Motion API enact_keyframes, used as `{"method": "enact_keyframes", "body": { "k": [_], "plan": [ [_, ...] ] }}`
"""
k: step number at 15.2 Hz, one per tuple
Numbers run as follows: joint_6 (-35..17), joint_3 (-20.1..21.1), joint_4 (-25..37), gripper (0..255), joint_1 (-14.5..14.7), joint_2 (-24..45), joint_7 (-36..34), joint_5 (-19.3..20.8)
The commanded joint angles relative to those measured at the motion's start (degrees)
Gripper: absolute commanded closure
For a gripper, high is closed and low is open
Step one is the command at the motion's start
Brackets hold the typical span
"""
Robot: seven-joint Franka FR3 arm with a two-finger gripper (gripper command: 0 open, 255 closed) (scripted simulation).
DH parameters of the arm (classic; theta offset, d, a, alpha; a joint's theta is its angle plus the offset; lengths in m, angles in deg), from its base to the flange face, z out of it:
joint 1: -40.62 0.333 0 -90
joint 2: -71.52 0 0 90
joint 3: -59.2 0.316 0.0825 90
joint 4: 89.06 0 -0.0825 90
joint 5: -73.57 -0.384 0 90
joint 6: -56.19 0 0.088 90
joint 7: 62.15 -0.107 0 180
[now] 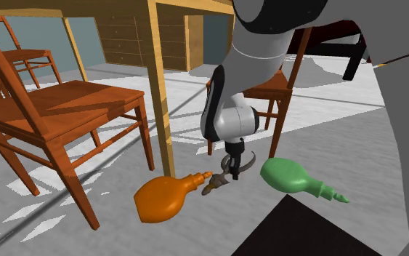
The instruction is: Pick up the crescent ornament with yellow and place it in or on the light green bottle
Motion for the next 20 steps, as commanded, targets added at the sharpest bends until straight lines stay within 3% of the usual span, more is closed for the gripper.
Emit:
{"method": "enact_keyframes", "body": {
  "k": [1,20],
  "plan": [
    [1.02,-0.60,-0.53,255,0.48,-1.58,-0.31,0.57],
    [12.01,-5.52,-2.60,255,4.19,-15.17,-4.01,7.01]
  ]
}}
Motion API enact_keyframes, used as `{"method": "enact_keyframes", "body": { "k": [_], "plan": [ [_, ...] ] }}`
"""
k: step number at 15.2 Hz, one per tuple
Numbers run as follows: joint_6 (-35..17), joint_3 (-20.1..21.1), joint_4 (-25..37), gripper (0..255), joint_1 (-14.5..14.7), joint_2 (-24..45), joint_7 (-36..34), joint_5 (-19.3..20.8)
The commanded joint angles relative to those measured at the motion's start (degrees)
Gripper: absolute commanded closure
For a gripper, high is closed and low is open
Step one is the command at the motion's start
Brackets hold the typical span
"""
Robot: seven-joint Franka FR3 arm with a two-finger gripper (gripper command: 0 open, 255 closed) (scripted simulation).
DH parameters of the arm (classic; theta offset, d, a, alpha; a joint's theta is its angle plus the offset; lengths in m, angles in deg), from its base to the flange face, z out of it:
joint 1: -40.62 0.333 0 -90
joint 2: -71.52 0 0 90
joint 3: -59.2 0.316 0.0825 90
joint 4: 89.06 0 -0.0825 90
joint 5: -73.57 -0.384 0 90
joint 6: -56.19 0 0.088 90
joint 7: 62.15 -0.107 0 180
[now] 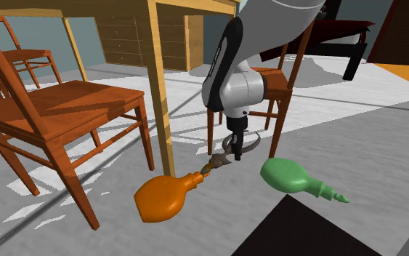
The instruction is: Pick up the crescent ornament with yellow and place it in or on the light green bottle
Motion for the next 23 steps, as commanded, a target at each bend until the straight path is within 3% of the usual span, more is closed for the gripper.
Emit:
{"method": "enact_keyframes", "body": {
  "k": [1,16,23],
  "plan": [
    [1.42,-0.43,0.21,255,0.21,-1.29,-0.31,0.71],
    [10.99,-2.24,1.88,255,1.67,-9.90,-2.98,5.25],
    [8.62,-6.91,-3.88,255,-3.05,-14.20,4.07,8.93]
  ]
}}
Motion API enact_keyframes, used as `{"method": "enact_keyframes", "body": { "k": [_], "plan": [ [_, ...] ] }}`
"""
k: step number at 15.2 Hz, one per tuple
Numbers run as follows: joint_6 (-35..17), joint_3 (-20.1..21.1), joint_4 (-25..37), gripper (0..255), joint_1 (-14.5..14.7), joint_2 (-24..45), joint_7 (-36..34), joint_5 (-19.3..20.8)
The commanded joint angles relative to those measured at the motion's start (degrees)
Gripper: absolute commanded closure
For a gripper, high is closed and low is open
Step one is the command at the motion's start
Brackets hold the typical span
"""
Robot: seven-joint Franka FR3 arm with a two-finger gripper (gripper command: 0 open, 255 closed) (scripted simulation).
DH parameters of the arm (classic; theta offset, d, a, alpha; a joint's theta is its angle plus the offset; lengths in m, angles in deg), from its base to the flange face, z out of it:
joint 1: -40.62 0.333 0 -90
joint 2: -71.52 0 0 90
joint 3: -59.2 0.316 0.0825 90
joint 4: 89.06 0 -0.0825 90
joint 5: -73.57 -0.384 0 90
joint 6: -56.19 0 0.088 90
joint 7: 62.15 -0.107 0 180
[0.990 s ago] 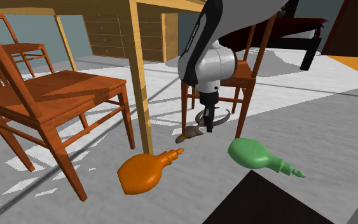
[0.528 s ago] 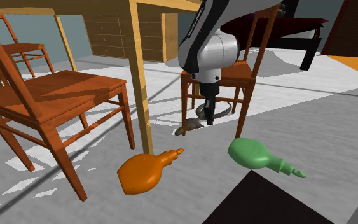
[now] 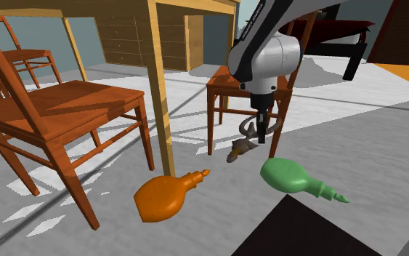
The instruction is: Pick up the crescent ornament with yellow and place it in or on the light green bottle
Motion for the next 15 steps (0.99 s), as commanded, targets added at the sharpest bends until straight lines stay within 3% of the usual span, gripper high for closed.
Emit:
{"method": "enact_keyframes", "body": {
  "k": [1,12,15],
  "plan": [
    [-1.63,-1.71,-1.39,255,-1.81,-0.83,2.57,1.06],
    [-4.24,-9.70,-3.09,255,-11.05,-1.56,17.62,4.07],
    [-6.62,-9.42,-3.68,255,-11.35,0.58,18.53,2.54]
  ]
}}
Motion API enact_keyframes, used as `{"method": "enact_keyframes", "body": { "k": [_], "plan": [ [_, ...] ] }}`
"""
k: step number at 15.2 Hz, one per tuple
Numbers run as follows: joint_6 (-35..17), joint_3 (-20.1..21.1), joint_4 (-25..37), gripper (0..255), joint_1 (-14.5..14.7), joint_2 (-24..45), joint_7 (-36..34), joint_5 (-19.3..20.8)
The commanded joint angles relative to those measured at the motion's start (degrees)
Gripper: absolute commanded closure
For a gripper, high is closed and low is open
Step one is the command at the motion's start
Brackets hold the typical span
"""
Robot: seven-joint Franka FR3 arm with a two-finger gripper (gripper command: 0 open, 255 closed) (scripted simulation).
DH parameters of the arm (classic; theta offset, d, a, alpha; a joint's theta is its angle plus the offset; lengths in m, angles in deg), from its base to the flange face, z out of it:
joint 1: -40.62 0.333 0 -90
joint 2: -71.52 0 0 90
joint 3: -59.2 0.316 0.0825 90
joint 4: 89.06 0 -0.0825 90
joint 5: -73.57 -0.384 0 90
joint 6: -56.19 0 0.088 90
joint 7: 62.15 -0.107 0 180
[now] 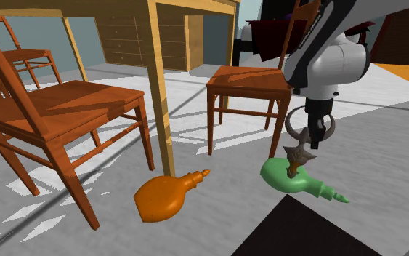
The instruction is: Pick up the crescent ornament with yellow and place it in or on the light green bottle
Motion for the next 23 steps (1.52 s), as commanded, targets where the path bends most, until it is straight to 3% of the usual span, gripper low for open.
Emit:
{"method": "enact_keyframes", "body": {
  "k": [1,10,18,19,23],
  "plan": [
    [-1.57,0.10,-0.17,255,-0.37,1.49,0.91,-1.09],
    [-8.29,2.18,-1.09,255,-2.04,8.44,4.16,-6.58],
    [-8.60,2.35,-1.10,255,-2.17,8.77,4.31,-6.85],
    [-8.60,2.35,-1.10,0,-2.17,8.77,4.31,-6.84],
    [-8.60,2.35,-1.10,0,-2.17,8.78,4.32,-6.85]
  ]
}}
